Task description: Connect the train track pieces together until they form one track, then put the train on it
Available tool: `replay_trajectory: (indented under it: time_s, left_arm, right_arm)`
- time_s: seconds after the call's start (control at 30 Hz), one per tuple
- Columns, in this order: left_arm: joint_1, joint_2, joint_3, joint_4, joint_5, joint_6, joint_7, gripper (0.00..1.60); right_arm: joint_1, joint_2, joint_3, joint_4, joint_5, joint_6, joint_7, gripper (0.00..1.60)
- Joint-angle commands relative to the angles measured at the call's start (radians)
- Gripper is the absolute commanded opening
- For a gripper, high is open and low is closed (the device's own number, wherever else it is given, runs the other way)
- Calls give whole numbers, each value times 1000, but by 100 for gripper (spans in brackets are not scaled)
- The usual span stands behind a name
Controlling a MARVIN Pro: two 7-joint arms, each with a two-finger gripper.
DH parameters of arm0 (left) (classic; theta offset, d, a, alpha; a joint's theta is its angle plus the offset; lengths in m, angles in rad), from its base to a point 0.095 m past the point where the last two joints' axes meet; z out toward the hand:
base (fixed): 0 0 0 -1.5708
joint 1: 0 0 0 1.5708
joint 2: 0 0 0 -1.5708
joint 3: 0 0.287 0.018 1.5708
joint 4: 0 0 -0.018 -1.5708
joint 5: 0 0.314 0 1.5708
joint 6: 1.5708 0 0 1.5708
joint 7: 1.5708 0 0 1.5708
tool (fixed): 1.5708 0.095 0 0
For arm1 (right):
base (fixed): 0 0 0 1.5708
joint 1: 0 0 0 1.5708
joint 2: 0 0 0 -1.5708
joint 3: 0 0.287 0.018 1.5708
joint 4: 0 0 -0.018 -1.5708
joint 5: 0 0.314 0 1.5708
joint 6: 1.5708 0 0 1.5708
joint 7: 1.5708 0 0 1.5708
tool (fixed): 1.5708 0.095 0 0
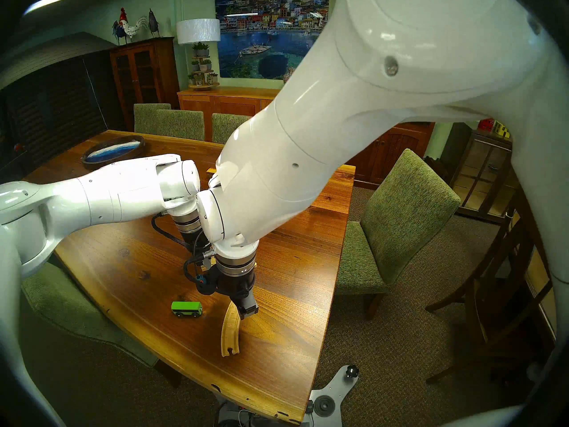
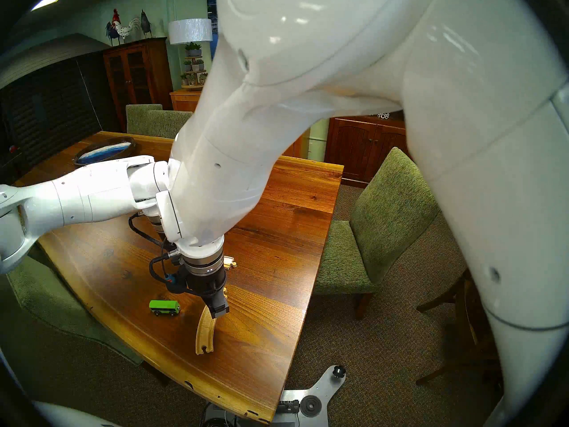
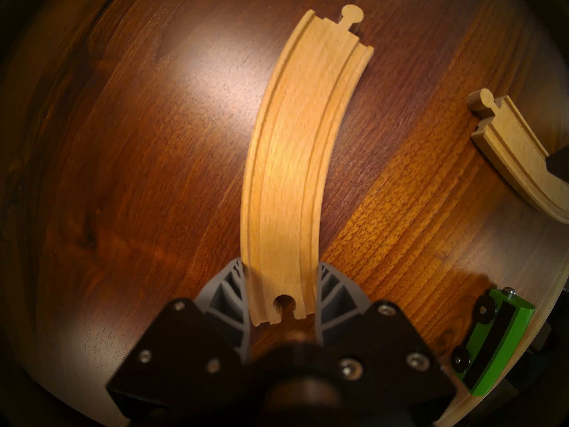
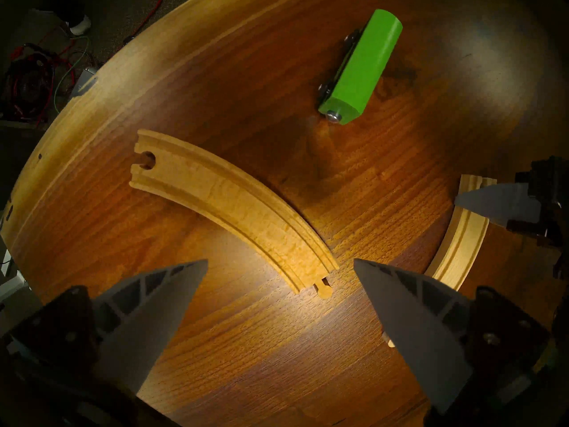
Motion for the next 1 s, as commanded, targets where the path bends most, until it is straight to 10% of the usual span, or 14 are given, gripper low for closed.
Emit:
replay_trajectory:
  time_s: [0.0, 0.97]
  left_arm:
    - [-19, -2, -12, 1, 0, -2, -1, 0]
    - [-18, -2, -15, 1, 3, -2, -2, 0]
  right_arm:
    - [-33, 1, 4, 64, -50, -16, 34, 160]
    - [-146, 1, 26, 128, -255, 45, 76, 160]
